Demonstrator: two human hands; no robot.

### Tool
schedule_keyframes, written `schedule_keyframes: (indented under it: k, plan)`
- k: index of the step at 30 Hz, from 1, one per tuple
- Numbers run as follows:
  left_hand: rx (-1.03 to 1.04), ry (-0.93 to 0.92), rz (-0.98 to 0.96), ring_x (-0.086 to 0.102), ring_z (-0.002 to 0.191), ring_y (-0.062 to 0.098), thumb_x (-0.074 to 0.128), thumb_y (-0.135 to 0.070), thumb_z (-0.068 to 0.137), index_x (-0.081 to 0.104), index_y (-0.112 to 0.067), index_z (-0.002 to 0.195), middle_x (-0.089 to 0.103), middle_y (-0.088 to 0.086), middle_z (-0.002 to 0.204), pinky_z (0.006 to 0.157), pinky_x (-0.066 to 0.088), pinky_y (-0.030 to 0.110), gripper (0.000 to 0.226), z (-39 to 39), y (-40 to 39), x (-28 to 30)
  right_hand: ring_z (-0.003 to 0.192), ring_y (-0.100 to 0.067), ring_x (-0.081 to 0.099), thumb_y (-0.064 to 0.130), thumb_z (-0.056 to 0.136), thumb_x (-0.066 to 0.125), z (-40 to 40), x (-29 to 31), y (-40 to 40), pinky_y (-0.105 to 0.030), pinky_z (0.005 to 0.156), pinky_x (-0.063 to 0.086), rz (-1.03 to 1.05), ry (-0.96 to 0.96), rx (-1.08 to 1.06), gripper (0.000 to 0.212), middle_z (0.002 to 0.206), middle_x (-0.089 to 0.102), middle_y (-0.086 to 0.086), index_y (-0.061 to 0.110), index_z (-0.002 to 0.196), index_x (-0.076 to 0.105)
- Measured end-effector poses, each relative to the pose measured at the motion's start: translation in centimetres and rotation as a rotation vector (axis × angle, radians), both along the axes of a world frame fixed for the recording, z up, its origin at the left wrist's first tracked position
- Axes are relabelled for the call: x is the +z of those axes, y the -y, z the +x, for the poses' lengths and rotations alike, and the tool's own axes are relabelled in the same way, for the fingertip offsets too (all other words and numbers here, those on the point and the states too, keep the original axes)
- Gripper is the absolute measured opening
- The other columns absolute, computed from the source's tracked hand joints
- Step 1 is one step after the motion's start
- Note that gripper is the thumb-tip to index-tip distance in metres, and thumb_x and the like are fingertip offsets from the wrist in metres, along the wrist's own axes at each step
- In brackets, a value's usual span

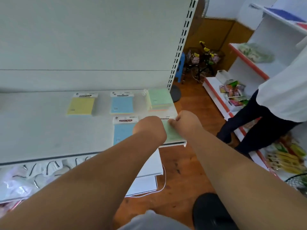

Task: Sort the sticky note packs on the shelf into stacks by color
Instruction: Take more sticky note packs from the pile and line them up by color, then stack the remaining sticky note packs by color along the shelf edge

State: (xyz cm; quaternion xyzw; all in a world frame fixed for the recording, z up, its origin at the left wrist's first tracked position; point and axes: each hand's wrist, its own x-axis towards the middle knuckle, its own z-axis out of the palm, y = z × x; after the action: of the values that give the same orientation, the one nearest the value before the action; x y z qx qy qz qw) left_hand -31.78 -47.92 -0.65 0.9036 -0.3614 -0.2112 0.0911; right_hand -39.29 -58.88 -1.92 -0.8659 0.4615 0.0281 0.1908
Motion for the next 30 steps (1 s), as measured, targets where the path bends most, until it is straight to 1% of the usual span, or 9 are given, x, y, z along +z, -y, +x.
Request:
schedule_keyframes:
  k: [2, 3, 5, 7, 10, 16, 22, 26, 30]
  plan:
    - [0.023, 0.052, -0.005, 0.057, 0.085, 0.025, 0.058, -0.010, 0.079, 0.053, -0.018, 0.087, 0.049, 0.001, 0.078, 0.068, 0.045, 0.029, 0.012, -0.5, 0.1, -0.1, 0.079, -0.023, 0.052, 0.038, 0.092, 0.059, -0.4, -0.1, 0.2, -0.034, 0.066, 0.043, -0.067, 0.013, 0.048, 0.029, 0.075, 0.050, 0.002, 0.017, 0.077, 0.044]
    - [0.026, 0.078, -0.016, 0.059, 0.087, 0.025, 0.058, -0.010, 0.080, 0.054, -0.018, 0.090, 0.050, 0.001, 0.080, 0.068, 0.044, 0.029, 0.014, -0.8, -0.1, -0.2, 0.084, -0.024, 0.054, 0.037, 0.092, 0.059, -0.6, -0.1, 0.1, -0.034, 0.067, 0.043, -0.097, 0.020, 0.060, 0.023, 0.083, 0.054, 0.000, 0.018, 0.085, 0.048]
    - [0.032, 0.120, -0.056, 0.057, 0.086, 0.026, 0.057, -0.015, 0.082, 0.051, -0.020, 0.093, 0.054, 0.002, 0.086, 0.067, 0.041, 0.030, 0.014, -1.2, -0.7, -0.4, 0.089, -0.026, 0.057, 0.039, 0.092, 0.058, -1.0, -0.2, -0.4, -0.033, 0.066, 0.041, -0.151, 0.045, 0.079, 0.023, 0.094, 0.060, -0.004, 0.016, 0.097, 0.054]
    - [0.062, 0.128, -0.117, 0.052, 0.081, 0.025, 0.055, -0.021, 0.085, 0.045, -0.020, 0.090, 0.059, 0.002, 0.093, 0.065, 0.039, 0.031, 0.011, -1.2, -1.8, -0.5, 0.084, -0.025, 0.055, 0.041, 0.093, 0.054, -0.9, -0.4, -1.1, -0.030, 0.063, 0.036, -0.183, 0.101, 0.114, 0.026, 0.089, 0.059, -0.005, 0.015, 0.095, 0.055]
    - [0.134, 0.137, -0.198, 0.057, 0.087, 0.026, 0.052, -0.031, 0.088, 0.053, -0.019, 0.097, 0.062, 0.001, 0.096, 0.068, 0.043, 0.031, 0.015, -0.6, -4.5, -0.2, 0.077, -0.023, 0.053, 0.040, 0.093, 0.052, 0.0, 0.0, -2.4, -0.030, 0.059, 0.034, -0.169, 0.222, 0.193, 0.023, 0.081, 0.054, 0.000, 0.018, 0.086, 0.052]
    - [0.270, 0.177, -0.274, 0.061, 0.088, 0.023, 0.051, -0.041, 0.091, 0.058, -0.023, 0.101, 0.065, -0.003, 0.095, 0.069, 0.045, 0.029, 0.022, 2.6, -12.3, -0.1, 0.075, -0.023, 0.054, 0.036, 0.089, 0.057, 5.6, 1.2, -8.6, -0.032, 0.062, 0.042, -0.142, 0.390, 0.344, 0.018, 0.083, 0.060, 0.000, 0.019, 0.086, 0.052]
    - [0.467, 0.214, -0.264, 0.062, 0.088, 0.021, 0.050, -0.043, 0.090, 0.060, -0.024, 0.097, 0.066, -0.004, 0.093, 0.069, 0.044, 0.029, 0.023, 10.6, -24.9, -0.5, 0.074, -0.022, 0.056, 0.037, 0.087, 0.058, 14.9, 1.6, -20.0, -0.029, 0.062, 0.042, -0.088, 0.465, 0.469, 0.017, 0.079, 0.062, 0.003, 0.023, 0.080, 0.052]
    - [0.588, 0.256, -0.258, 0.061, 0.087, 0.023, 0.051, -0.041, 0.090, 0.061, -0.024, 0.092, 0.067, -0.003, 0.090, 0.067, 0.041, 0.028, 0.019, 16.1, -34.1, -0.4, 0.072, -0.021, 0.058, 0.035, 0.086, 0.058, 21.3, 1.1, -29.2, -0.031, 0.063, 0.048, 0.051, 0.530, 0.520, 0.017, 0.076, 0.062, 0.003, 0.021, 0.077, 0.054]
    - [0.683, 0.259, -0.228, 0.061, 0.089, 0.024, 0.050, -0.040, 0.089, 0.060, -0.025, 0.091, 0.065, -0.002, 0.093, 0.070, 0.048, 0.031, 0.018, 20.7, -41.9, -0.7, 0.076, -0.020, 0.059, 0.035, 0.086, 0.061, 26.9, 0.7, -36.8, -0.029, 0.065, 0.046, 0.170, 0.515, 0.558, 0.018, 0.078, 0.063, 0.004, 0.018, 0.081, 0.058]
